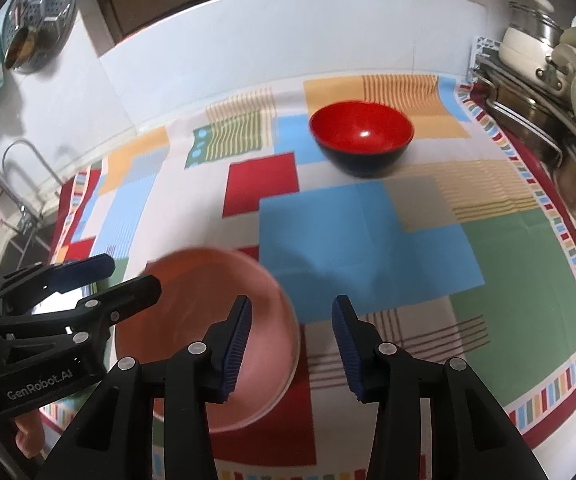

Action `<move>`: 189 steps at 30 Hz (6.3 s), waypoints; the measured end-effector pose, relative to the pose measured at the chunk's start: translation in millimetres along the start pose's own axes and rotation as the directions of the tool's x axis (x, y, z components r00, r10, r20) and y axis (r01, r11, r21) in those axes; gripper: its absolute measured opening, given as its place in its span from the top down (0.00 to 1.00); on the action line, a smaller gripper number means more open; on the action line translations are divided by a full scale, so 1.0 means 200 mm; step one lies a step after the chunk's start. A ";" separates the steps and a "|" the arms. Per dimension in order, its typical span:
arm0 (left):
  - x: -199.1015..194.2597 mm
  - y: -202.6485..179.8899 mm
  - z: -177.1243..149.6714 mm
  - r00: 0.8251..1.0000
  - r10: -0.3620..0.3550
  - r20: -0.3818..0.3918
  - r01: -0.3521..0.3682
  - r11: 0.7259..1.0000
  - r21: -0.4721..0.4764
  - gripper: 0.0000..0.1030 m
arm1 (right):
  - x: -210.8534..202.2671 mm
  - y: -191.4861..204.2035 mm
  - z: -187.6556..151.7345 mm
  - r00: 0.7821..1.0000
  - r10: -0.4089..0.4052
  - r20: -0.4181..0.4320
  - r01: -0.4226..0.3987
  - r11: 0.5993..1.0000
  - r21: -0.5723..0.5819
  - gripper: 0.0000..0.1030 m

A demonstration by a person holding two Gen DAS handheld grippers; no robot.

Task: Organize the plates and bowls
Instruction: 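Pull both grippers back and move them to the red-and-black bowl, then close both grippers on the rim of the red-and-black bowl, then lift the red-and-black bowl with both grippers and carry it to the nested bowls, then lower the red-and-black bowl into the pink bowl and open both grippers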

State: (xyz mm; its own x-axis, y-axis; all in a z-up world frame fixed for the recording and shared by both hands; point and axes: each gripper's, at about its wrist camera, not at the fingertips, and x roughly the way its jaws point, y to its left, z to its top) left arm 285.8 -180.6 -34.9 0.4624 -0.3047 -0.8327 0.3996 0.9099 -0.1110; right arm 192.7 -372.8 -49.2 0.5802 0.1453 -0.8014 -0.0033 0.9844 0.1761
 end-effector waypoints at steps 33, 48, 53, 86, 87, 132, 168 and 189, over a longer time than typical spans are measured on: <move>0.40 -0.14 0.75 0.996 -0.062 0.060 0.046 0.970 0.238 0.42 | 0.11 -0.34 0.58 0.951 -0.217 0.222 0.173 0.964 0.202 0.58; 0.81 -0.20 0.87 0.997 -0.074 -0.024 0.078 0.958 0.276 0.42 | 0.44 -0.52 0.63 0.969 -0.216 0.118 0.179 0.948 0.263 0.58; 0.91 -0.22 0.88 0.997 -0.064 -0.052 0.076 0.958 0.278 0.45 | 0.53 -0.55 0.63 0.975 -0.207 0.083 0.178 0.946 0.271 0.58; 1.01 -0.27 0.87 0.983 -0.111 -0.145 0.142 0.964 0.225 0.88 | 0.68 -0.58 0.64 0.987 -0.160 0.002 0.151 0.934 0.324 0.83; 0.99 -0.27 0.87 0.984 -0.110 -0.141 0.140 0.964 0.225 0.88 | 0.68 -0.57 0.64 0.987 -0.159 0.003 0.149 0.934 0.324 0.83; -0.06 -0.07 0.28 0.991 -0.114 0.075 0.112 0.993 0.019 0.88 | -0.07 0.03 0.34 0.990 -0.041 0.132 0.028 0.995 0.099 0.83; 0.02 -0.01 -0.20 0.989 -0.118 -0.087 0.116 0.993 -0.031 0.86 | -0.02 0.17 -0.07 0.999 -0.004 -0.040 0.004 1.000 -0.002 0.83; -0.05 -0.06 -0.20 0.996 -0.082 -0.024 0.084 0.994 0.067 0.58 | 0.01 0.17 -0.12 0.997 -0.047 -0.062 0.043 0.997 -0.060 0.72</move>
State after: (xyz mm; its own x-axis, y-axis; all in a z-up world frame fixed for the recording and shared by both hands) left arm 244.7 -177.4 -47.5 0.4089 -0.3719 -0.8334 0.4894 0.8601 -0.1437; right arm 175.2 -336.9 -58.6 0.5282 0.1049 -0.8426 -0.0274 0.9939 0.1066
